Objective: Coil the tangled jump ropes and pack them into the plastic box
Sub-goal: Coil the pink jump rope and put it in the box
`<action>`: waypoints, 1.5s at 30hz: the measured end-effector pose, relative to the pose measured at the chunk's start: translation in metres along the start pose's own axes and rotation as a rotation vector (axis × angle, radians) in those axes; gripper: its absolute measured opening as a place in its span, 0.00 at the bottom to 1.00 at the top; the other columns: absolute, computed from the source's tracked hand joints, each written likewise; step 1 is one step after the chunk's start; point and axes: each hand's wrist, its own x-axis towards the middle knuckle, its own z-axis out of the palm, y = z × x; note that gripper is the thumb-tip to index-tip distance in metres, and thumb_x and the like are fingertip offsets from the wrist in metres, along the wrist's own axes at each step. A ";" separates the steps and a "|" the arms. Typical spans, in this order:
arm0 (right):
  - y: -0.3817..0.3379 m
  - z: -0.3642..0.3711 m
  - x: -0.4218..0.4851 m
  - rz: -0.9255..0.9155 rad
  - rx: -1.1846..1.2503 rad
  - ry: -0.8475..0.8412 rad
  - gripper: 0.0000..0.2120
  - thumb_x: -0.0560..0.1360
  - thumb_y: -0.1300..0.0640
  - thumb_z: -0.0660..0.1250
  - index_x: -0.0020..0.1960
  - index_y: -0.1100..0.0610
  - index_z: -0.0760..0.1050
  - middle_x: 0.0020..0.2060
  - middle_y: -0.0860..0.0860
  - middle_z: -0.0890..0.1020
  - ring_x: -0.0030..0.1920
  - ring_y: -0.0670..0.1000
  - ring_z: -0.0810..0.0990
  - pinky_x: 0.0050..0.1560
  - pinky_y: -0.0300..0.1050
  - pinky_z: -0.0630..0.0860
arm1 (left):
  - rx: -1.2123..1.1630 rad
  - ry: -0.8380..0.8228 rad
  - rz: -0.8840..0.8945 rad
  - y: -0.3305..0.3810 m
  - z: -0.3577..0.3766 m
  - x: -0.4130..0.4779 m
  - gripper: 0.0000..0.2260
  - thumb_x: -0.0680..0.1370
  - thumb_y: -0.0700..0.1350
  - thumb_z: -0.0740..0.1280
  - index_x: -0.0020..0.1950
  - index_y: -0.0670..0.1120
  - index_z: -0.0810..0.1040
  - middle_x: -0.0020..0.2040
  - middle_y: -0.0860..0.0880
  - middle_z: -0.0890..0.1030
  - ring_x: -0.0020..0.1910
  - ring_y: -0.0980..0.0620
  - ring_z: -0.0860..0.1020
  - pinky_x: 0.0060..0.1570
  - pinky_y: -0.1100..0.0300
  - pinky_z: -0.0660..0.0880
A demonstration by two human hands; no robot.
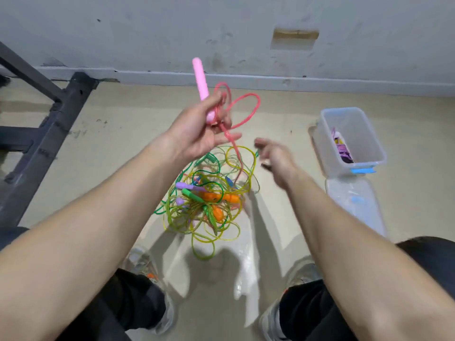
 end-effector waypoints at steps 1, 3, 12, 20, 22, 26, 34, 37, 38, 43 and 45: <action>0.015 0.016 -0.004 -0.037 -0.130 -0.150 0.27 0.65 0.66 0.63 0.61 0.52 0.80 0.61 0.48 0.80 0.59 0.47 0.76 0.59 0.48 0.75 | -0.051 0.003 0.004 0.008 0.007 0.000 0.09 0.83 0.50 0.62 0.44 0.50 0.73 0.26 0.54 0.69 0.28 0.57 0.75 0.33 0.50 0.83; 0.030 0.046 -0.019 -0.064 -0.262 -0.355 0.29 0.66 0.67 0.63 0.67 0.54 0.78 0.63 0.48 0.79 0.58 0.45 0.75 0.59 0.42 0.74 | -0.124 0.033 0.038 0.021 0.017 0.002 0.09 0.83 0.48 0.63 0.44 0.49 0.73 0.27 0.53 0.70 0.27 0.56 0.75 0.31 0.50 0.82; 0.062 0.024 -0.024 0.059 -0.269 -0.196 0.08 0.83 0.64 0.59 0.53 0.63 0.77 0.41 0.58 0.82 0.34 0.51 0.79 0.35 0.41 0.76 | 0.428 0.423 0.386 0.033 -0.061 0.016 0.08 0.80 0.38 0.68 0.45 0.49 0.73 0.30 0.51 0.75 0.29 0.56 0.75 0.39 0.56 0.78; -0.065 0.027 -0.042 0.046 0.301 -0.289 0.10 0.85 0.62 0.53 0.50 0.59 0.71 0.36 0.55 0.86 0.32 0.50 0.86 0.31 0.40 0.82 | 0.742 0.049 0.132 -0.101 -0.073 0.002 0.09 0.76 0.45 0.71 0.55 0.45 0.78 0.45 0.51 0.82 0.41 0.56 0.78 0.45 0.57 0.75; -0.091 0.028 -0.045 0.017 0.409 -0.259 0.11 0.86 0.62 0.52 0.49 0.59 0.70 0.36 0.56 0.85 0.30 0.49 0.85 0.26 0.37 0.78 | 0.548 0.010 0.001 -0.112 -0.060 -0.003 0.04 0.82 0.44 0.67 0.55 0.46 0.77 0.43 0.52 0.86 0.38 0.58 0.81 0.38 0.62 0.75; -0.128 0.007 -0.037 -0.062 0.591 -0.062 0.10 0.86 0.61 0.54 0.49 0.58 0.71 0.31 0.53 0.85 0.30 0.49 0.85 0.29 0.37 0.80 | 0.476 -0.085 -0.108 -0.112 -0.049 -0.016 0.13 0.82 0.53 0.63 0.52 0.43 0.74 0.42 0.45 0.86 0.36 0.50 0.75 0.33 0.62 0.67; -0.084 -0.024 -0.026 -0.009 0.270 0.272 0.07 0.83 0.58 0.58 0.48 0.58 0.71 0.36 0.59 0.77 0.25 0.50 0.76 0.36 0.46 0.82 | 0.480 0.144 0.010 -0.056 -0.031 -0.014 0.10 0.83 0.46 0.66 0.42 0.45 0.71 0.30 0.48 0.73 0.28 0.49 0.80 0.27 0.58 0.74; -0.024 -0.008 -0.024 -0.030 -0.124 0.249 0.08 0.73 0.56 0.60 0.38 0.57 0.75 0.38 0.60 0.82 0.35 0.58 0.80 0.38 0.50 0.79 | 0.360 0.145 0.014 -0.028 -0.005 -0.009 0.10 0.82 0.46 0.66 0.43 0.46 0.72 0.30 0.49 0.73 0.30 0.50 0.81 0.31 0.53 0.79; -0.003 -0.002 -0.022 -0.039 -0.232 0.252 0.09 0.71 0.55 0.59 0.38 0.57 0.75 0.38 0.61 0.82 0.38 0.61 0.82 0.42 0.53 0.80 | 0.340 0.131 0.014 -0.019 0.003 -0.007 0.10 0.82 0.46 0.66 0.43 0.46 0.72 0.31 0.50 0.74 0.31 0.50 0.81 0.36 0.48 0.81; 0.042 0.046 -0.058 -0.030 -0.341 -0.343 0.15 0.77 0.65 0.66 0.62 0.53 0.77 0.51 0.46 0.80 0.48 0.44 0.79 0.43 0.30 0.73 | 0.162 0.058 0.005 0.024 0.038 -0.004 0.08 0.83 0.46 0.64 0.43 0.48 0.73 0.29 0.53 0.74 0.30 0.54 0.81 0.35 0.48 0.83; 0.053 0.057 -0.058 -0.072 -0.426 -0.348 0.06 0.80 0.59 0.65 0.55 0.55 0.79 0.54 0.54 0.84 0.52 0.55 0.83 0.52 0.45 0.77 | 0.089 0.083 0.068 0.044 0.041 -0.007 0.08 0.83 0.45 0.64 0.44 0.48 0.73 0.28 0.53 0.76 0.31 0.54 0.82 0.32 0.51 0.82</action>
